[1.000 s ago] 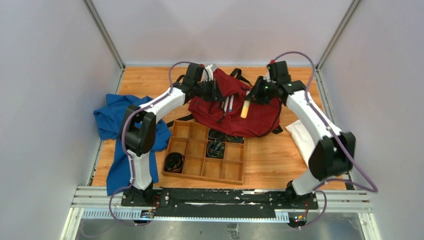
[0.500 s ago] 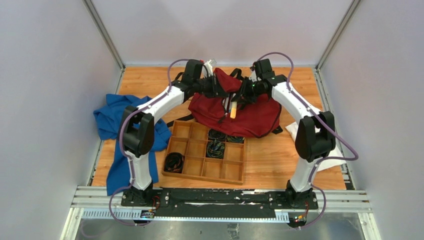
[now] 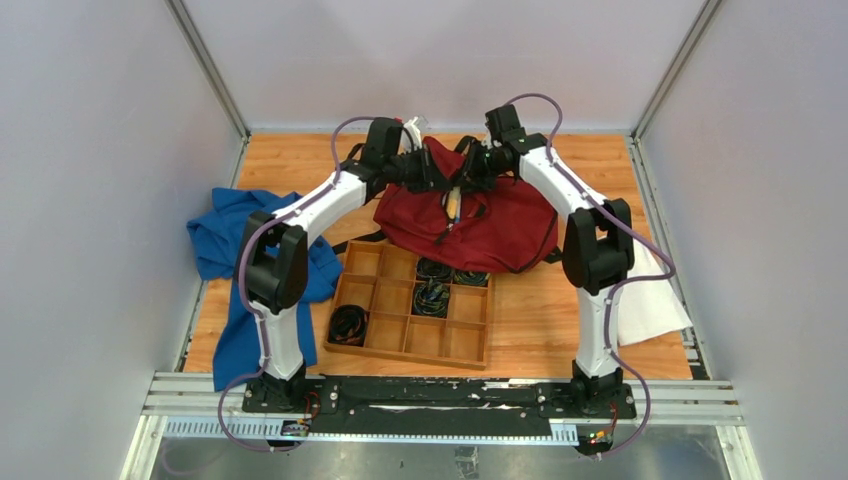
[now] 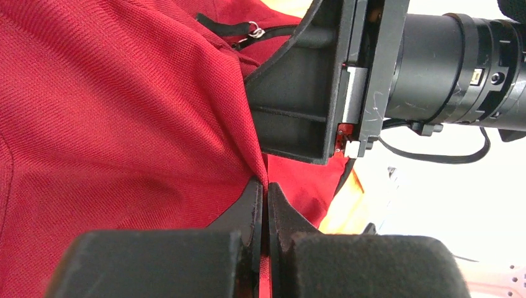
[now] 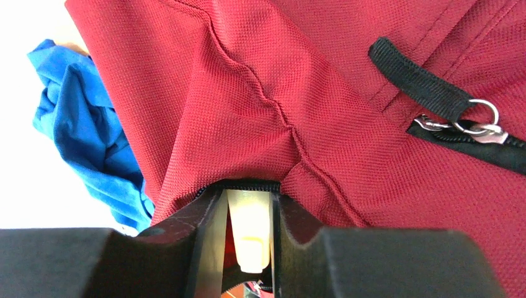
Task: Pack the student bag
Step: Place the stationery in the student bag.
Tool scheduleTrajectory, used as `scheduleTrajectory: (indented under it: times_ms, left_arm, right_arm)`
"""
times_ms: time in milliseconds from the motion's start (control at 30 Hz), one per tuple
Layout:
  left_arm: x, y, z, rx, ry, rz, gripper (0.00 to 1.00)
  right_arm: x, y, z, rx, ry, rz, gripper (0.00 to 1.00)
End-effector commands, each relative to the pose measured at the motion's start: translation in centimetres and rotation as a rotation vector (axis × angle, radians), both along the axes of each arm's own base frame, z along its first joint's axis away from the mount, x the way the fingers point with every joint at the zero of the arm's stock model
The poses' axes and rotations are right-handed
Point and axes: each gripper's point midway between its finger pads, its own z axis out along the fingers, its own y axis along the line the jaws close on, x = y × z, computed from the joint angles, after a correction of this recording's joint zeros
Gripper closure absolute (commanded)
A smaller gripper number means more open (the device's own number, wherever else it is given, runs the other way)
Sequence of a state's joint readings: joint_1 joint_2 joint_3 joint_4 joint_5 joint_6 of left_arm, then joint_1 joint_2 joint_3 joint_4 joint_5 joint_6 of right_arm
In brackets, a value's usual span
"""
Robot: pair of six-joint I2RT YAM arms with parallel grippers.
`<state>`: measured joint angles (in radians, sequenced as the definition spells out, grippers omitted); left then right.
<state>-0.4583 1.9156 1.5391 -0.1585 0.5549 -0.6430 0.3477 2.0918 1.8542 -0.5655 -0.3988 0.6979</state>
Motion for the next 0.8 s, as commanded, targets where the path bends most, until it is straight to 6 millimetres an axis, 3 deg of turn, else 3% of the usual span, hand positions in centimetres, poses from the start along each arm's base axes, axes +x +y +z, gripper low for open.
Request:
scheduleTrajectory:
  times_ms: [0,133,233,467,567,700,733,767]
  left_arm:
    - [-2.6,-1.9,4.4,-0.121,-0.008,-0.123,1.0]
    - [-2.1,-2.0,4.5,-0.12,-0.012,-0.115,1.0]
    - [-1.7,-2.2,4.1,-0.113,0.004,-0.11,1.0]
    - [-1.1,-2.2,4.1,-0.111,0.007,-0.08,1.0]
    - [-0.3,-2.2,3.6,-0.093,0.012,-0.038,1.0]
    - [1.2,-3.1,2.5,-0.052,0.01,0.004,1.0]
    - [1.7,-3.5,2.2,-0.041,0.01,0.011,0.97]
    - [2.3,-3.8,1.9,-0.027,0.007,0.023,0.87]
  right_arm:
    - [3.5,-0.2,0.8,-0.042,-0.114,-0.094,0.65]
    - [2.0,-0.7,0.9,-0.091,-0.13,-0.07,0.41]
    - [0.6,-0.7,1.2,-0.09,-0.132,-0.04,0.37]
    - [-4.1,-2.2,2.7,-0.089,-0.146,0.01,0.43]
    - [-6.4,-3.6,3.1,-0.117,-0.18,0.023,0.5]
    - [-9.6,-6.4,3.1,-0.191,-0.223,0.022,0.51]
    - [-10.3,-7.0,2.9,-0.21,-0.225,0.021,0.51]
    - [-11.1,-7.5,2.9,-0.226,-0.231,0.021,0.51]
